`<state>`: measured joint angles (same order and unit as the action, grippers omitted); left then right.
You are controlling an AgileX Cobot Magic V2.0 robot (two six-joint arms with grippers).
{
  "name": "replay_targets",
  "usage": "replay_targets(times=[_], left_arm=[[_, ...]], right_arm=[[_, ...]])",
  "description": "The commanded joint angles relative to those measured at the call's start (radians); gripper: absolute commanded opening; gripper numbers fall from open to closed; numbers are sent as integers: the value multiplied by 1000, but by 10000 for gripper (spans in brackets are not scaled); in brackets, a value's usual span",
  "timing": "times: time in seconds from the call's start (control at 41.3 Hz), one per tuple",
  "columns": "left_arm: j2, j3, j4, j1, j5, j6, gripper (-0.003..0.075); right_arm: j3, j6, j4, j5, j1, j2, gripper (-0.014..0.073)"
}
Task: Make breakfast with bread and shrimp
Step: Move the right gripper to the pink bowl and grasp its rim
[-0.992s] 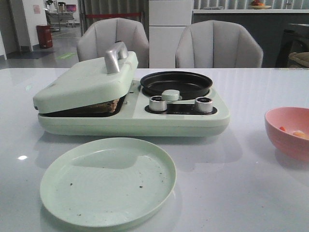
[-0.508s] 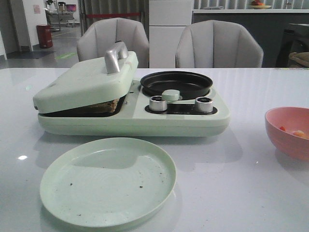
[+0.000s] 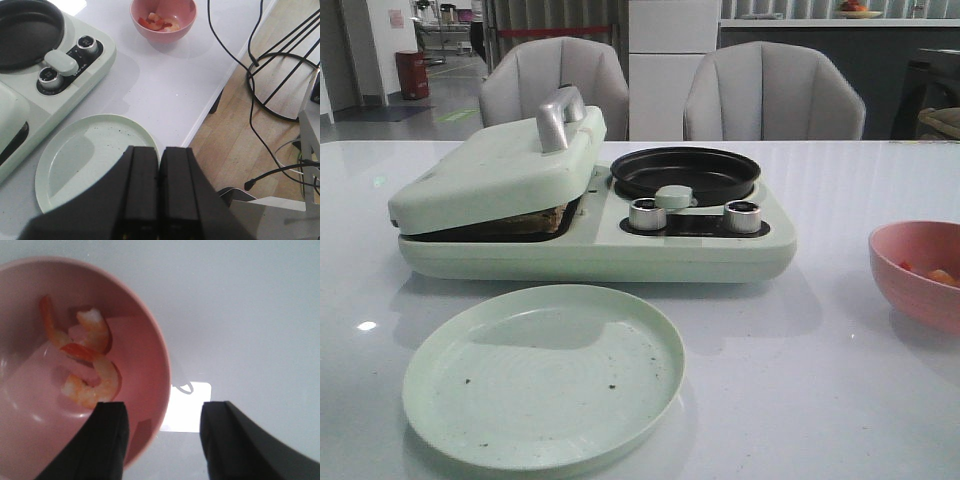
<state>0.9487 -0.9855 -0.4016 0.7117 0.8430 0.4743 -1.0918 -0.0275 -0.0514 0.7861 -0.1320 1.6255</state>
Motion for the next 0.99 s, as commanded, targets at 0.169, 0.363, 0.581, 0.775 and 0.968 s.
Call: replay_targets(times=[0.169,0.363,0.581,0.775,0.968], left_arm=[[-14,-28,-27,8,-65,-3,99],[-14,-28,-27,8,-65,-3,99],[-14,-28,-27,8,-65,-3,99],[-14,-28,-27,8,-65,-3,99],[-14,-28,-27,8,-65,-3,99]], right_arm=[[-35,3,-17,-157,-5,44,443],[-35,3,-17,-195,-5,80,443],[-35,3,-17,-196,-5,100,419],[-35,3,-17,-192,-5,100,225],[-35,3,-17,-180,-5,100,88]])
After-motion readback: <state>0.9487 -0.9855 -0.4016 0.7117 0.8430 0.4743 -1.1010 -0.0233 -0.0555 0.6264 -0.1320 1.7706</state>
